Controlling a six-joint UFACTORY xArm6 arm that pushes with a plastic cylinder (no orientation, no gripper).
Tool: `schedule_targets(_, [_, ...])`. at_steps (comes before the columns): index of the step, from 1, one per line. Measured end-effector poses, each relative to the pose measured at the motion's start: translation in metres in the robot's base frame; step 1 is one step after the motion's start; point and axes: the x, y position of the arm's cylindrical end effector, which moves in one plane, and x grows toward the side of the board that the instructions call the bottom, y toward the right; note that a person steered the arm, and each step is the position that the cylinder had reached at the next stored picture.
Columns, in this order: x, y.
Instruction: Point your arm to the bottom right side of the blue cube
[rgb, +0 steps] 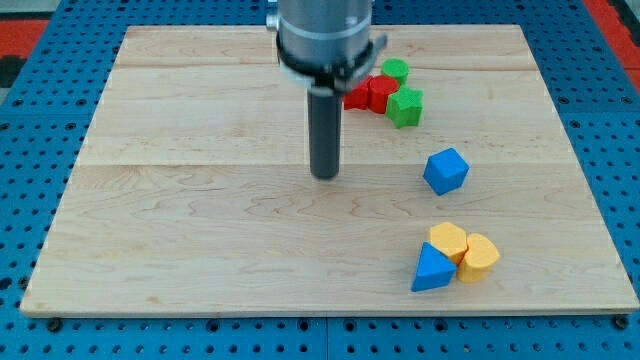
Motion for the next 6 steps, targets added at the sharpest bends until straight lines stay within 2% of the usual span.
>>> schedule_targets(1, [0.013, -0.019])
schedule_targets(3, [0.014, 0.140])
schedule_targets(4, [0.012, 0.183])
schedule_targets(5, [-0.024, 0.191])
schedule_targets(6, [-0.041, 0.126])
